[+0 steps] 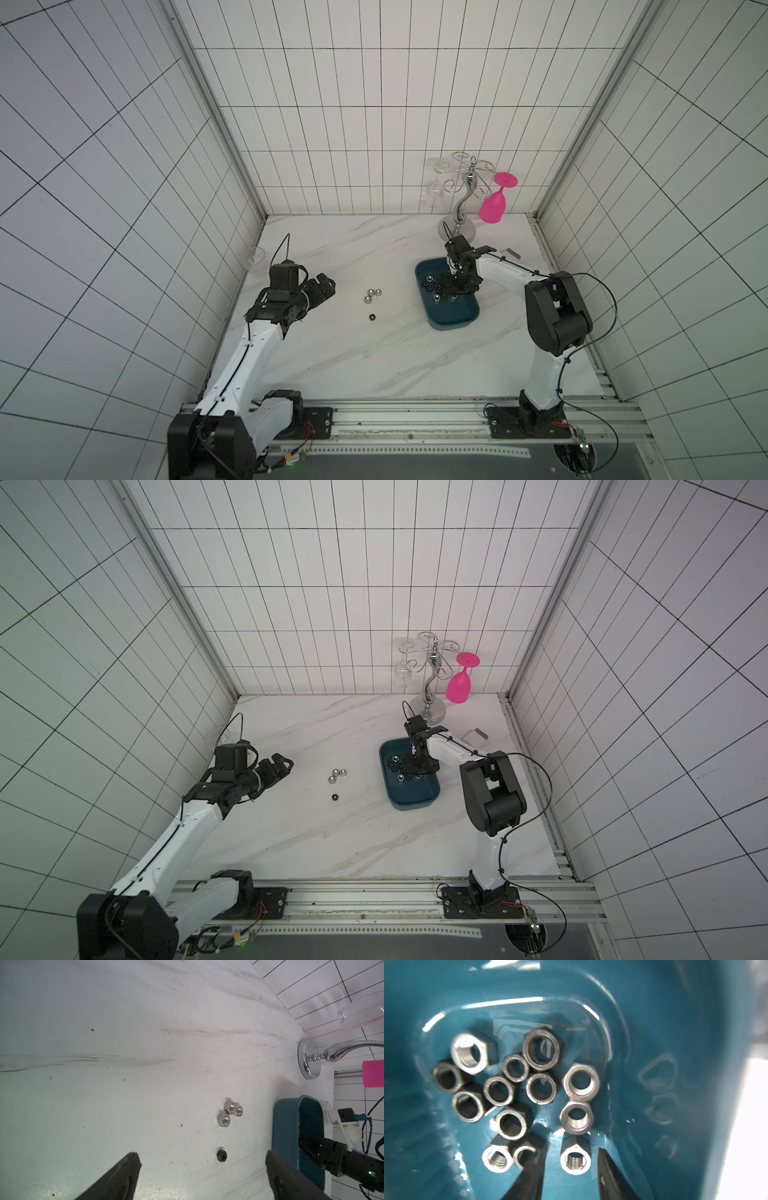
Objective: Put the nuts on the desktop into the storage box
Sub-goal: Place the nut in the storage box, then pick up the nut from the center of the board.
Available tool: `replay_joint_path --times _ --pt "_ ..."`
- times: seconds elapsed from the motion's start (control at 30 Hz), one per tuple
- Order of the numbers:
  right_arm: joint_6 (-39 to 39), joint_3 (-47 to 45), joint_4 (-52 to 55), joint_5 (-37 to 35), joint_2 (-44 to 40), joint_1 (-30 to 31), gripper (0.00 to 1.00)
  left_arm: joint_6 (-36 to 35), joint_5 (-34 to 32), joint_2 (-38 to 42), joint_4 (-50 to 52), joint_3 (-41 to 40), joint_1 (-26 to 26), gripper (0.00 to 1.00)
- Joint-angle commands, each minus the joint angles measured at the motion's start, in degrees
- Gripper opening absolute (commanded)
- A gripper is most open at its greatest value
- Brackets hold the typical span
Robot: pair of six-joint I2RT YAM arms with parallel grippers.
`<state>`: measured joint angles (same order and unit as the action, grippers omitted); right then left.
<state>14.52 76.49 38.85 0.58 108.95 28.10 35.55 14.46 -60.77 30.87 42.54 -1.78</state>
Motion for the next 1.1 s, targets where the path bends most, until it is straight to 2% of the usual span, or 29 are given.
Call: replay_joint_path --times 0.0,0.17,0.33,0.57,0.73,1.07 --pt "-0.64 2.07 2.82 -0.61 -4.02 -0.07 0.5 -0.48 -0.66 0.49 -0.05 1.61 -0.15 0.98" --pt "-0.11 4.51 2.91 -0.96 -9.58 3.63 0.51 -0.43 -0.85 0.61 0.15 1.49 -0.15 0.98" --pt "2.44 10.07 4.7 -1.35 -8.93 13.32 0.54 -1.16 -1.69 0.67 0.89 2.09 -0.04 0.98" --pt "5.59 18.08 3.6 -0.55 0.94 22.2 0.58 -1.71 -3.31 1.65 2.86 2.09 0.71 0.98" --pt "7.92 24.99 4.66 3.04 8.98 24.97 0.59 -1.89 -5.04 3.49 3.03 0.32 1.47 0.98" --pt "7.98 38.14 7.65 2.14 22.77 28.33 0.61 -0.68 -3.41 4.07 0.48 -2.2 1.8 0.98"
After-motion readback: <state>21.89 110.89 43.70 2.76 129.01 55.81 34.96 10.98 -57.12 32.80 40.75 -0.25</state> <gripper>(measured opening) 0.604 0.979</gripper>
